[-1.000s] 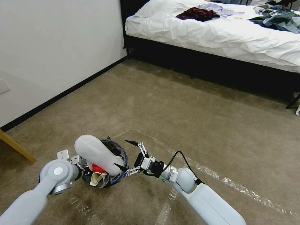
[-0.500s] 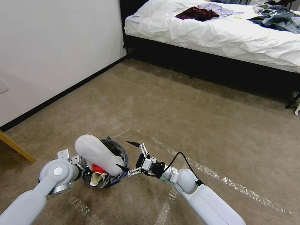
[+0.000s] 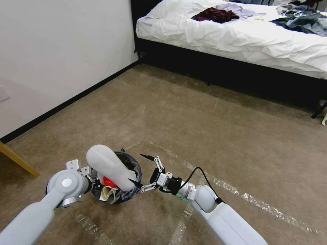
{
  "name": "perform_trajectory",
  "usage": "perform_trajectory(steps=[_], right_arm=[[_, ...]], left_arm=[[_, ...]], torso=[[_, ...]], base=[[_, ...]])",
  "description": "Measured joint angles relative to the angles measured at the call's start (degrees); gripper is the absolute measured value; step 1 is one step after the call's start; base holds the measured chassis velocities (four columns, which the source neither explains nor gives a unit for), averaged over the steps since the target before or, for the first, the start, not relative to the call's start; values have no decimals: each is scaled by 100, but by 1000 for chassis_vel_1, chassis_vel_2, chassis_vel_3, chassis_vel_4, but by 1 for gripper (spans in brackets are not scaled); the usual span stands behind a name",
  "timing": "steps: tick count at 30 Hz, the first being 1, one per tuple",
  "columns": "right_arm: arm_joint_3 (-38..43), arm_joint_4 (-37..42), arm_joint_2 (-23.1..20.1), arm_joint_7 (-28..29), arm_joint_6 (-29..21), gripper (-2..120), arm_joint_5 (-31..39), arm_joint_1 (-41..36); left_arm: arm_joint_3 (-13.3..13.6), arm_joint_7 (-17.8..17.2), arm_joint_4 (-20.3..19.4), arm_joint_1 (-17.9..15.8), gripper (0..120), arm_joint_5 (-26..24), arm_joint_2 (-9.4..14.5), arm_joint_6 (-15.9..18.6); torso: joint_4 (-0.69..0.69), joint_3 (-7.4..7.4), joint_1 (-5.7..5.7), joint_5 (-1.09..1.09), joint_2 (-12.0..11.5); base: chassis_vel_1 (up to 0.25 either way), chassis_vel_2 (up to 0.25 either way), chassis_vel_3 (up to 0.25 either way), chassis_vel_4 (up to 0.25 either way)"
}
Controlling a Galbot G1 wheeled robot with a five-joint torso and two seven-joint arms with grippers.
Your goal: Pick up the trash bin and place the garbage on the floor into it.
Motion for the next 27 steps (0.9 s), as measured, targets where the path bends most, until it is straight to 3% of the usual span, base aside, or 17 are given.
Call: perform_trajectory(steps=[10,16,23,27], right_arm=[[146,33,-8,-86,35,100,-45,-124],[231,25,-10,-102,53,100,-71,-152],[271,-56,21,-139,78,100,-97,-171],[278,-110,49,-169,96,100,-103,-164]], left_arm=[[44,-91,-23,-57,0,-92,21,-1],[213,-121,77,-326,0,-118,1,0],[194,-127,65,-314,0,-134,0,0],[164,-125,42,-289,20,-151,-3,0]], torso=[[-1,1,0,-3,0],[0,1,0,-1,0],[0,1,0,-1,0],[-1,1,0,-2,0]], base=[[0,0,0,0],[0,0,0,0],[0,0,0,0],[0,0,0,0]])
